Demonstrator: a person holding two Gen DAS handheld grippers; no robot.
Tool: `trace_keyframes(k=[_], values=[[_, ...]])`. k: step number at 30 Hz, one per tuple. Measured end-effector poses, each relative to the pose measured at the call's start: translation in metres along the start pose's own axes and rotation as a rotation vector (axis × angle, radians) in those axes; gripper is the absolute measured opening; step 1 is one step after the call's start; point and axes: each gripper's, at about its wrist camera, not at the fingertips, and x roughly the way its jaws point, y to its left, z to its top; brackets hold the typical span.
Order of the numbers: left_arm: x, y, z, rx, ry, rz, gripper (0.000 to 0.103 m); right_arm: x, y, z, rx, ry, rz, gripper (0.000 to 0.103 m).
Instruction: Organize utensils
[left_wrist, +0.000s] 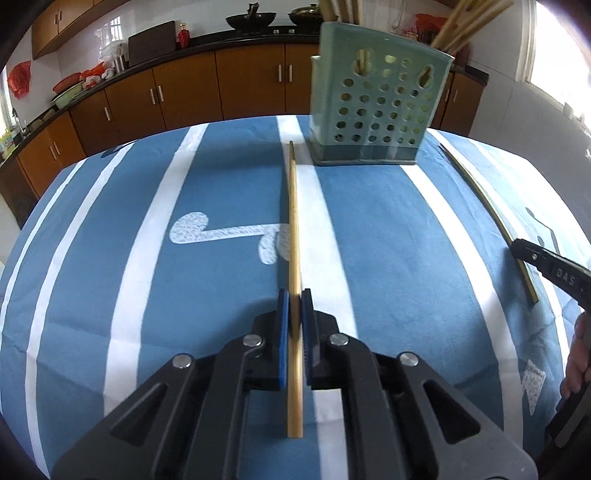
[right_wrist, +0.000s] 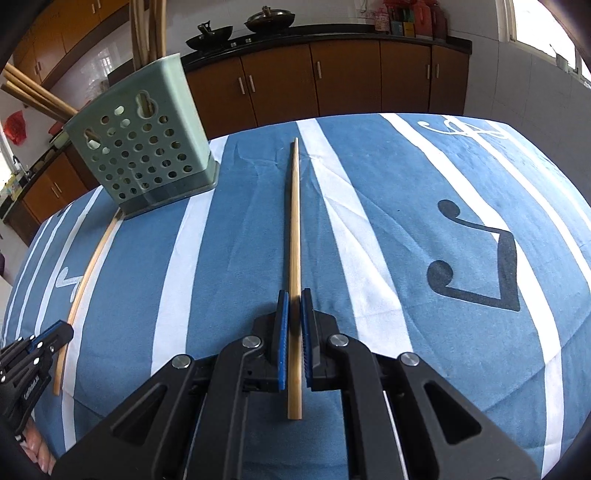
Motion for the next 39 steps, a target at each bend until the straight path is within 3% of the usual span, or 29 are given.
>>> trace_keyframes(k=[4,10,22,39], values=[[0.007,0.026,0.011,-0.042,-0.001,0.045,0.008,0.001,0.011,-0.001,-0.045,0.002,0.016,0.007],[0.015,0.047,0.022,-0.070,-0.012,0.039,0.008,0.001,0.013,0.000,-0.060,-0.007,-0.025,0.007],[0.018,0.039,0.024,-0.042,-0.009,0.023,0.023,0.002,0.014,-0.001,-0.066,-0.006,-0.033,0.008],[0.016,0.048,0.022,-0.083,-0.014,-0.023,0.024,0.003,0.014,-0.001,-0.060,-0.006,-0.029,0.008]])
